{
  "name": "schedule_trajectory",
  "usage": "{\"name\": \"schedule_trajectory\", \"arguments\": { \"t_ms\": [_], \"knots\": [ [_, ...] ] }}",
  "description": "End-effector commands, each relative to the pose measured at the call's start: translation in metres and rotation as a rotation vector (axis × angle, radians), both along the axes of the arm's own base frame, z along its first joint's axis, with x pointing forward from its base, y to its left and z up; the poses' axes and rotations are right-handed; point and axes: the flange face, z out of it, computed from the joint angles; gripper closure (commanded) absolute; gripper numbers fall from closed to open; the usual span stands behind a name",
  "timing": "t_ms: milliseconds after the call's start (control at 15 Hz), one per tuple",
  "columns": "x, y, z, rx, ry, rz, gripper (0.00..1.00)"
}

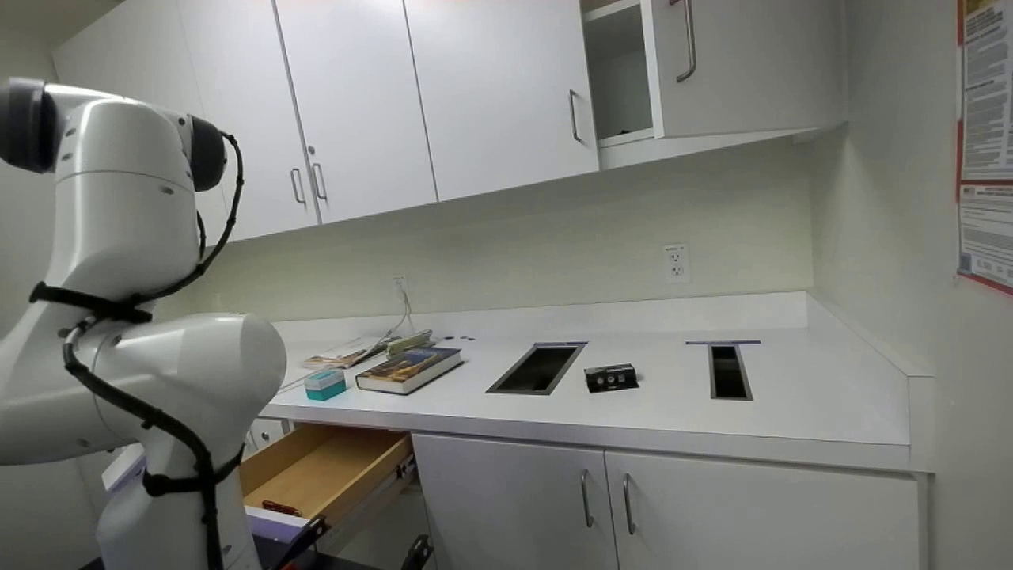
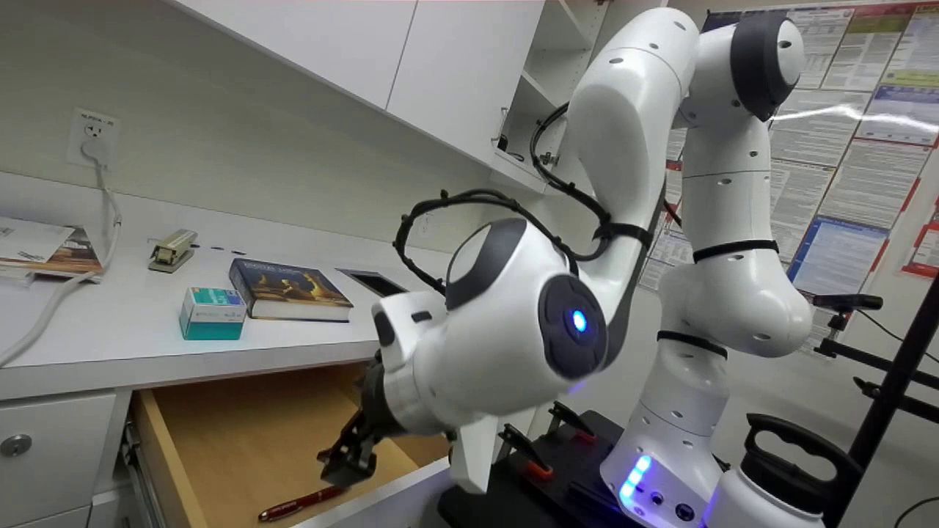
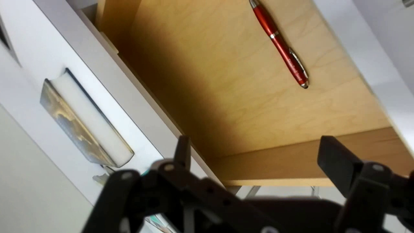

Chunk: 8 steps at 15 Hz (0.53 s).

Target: Open the top drawer of the bottom cabinet

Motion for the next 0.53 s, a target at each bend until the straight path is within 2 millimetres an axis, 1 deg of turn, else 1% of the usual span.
{"name": "schedule_trajectory", "arguments": {
  "t_ms": [0,200,333,467],
  "knots": [
    [0.033,-0.045,0.052,0.118,0.045,-0.017,0.0],
    [0.059,-0.073,0.078,0.192,0.083,-0.031,0.0],
    [0.07,-0.091,0.089,0.225,0.095,-0.036,0.0],
    [0.077,-0.107,0.097,0.247,0.098,-0.04,0.0]
  ]
}}
